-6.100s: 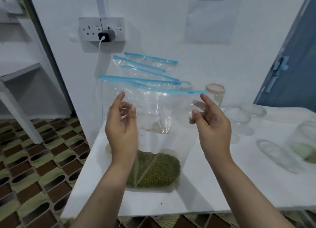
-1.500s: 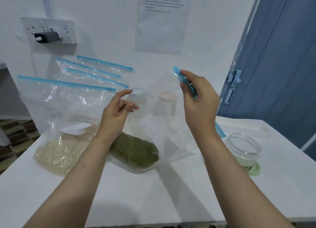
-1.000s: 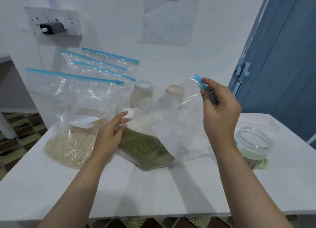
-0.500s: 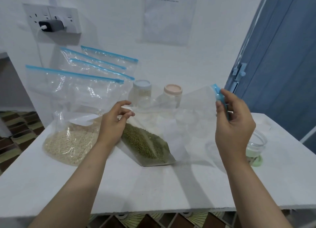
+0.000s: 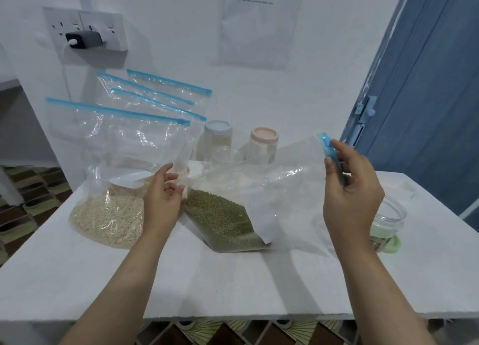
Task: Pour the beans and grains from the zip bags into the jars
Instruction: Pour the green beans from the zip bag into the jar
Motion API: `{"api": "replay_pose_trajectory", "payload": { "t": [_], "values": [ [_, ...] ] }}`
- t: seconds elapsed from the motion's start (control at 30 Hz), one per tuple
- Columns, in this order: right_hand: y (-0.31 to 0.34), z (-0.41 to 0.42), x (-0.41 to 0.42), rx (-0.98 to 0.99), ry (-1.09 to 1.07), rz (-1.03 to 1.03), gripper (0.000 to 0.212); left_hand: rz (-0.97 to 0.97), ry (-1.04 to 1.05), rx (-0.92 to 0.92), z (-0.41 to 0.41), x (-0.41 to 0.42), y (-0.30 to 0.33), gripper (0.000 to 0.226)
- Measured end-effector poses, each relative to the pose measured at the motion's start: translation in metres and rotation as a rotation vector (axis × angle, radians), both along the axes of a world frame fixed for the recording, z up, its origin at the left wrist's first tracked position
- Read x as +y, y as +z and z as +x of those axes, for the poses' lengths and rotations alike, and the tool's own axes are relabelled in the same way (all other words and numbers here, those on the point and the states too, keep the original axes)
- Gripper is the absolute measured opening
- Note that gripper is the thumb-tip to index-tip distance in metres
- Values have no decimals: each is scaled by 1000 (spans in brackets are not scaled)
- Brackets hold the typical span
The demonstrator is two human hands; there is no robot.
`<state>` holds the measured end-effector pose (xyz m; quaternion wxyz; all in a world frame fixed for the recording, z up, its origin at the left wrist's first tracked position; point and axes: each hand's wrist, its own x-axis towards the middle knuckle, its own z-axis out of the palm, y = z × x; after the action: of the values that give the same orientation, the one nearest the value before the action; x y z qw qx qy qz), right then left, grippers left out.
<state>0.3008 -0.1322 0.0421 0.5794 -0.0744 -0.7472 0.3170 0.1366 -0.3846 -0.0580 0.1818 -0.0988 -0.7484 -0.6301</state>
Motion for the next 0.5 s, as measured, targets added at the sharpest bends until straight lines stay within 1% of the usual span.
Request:
{"api": "replay_pose_trajectory", "payload": {
  "t": [0.13,0.2,0.33,0.4,0.5],
  "values": [
    [-1,2,2,-9,-4,12,28,23,-15,15,0,0,-1,51],
    [-2,3,4,-11,-2,16,28,20,-35,35,-3,0,-4,48],
    [-6,4,8,-27,13,0,28,-54,-34,54,-6,3,-9,32],
    [-7,4,10,-37,17,-3,28,-97,-71,63,-7,6,-15,23],
    [-6,3,12,-50,27,2,28,30,-216,-3,-6,11,-28,18]
  ]
}}
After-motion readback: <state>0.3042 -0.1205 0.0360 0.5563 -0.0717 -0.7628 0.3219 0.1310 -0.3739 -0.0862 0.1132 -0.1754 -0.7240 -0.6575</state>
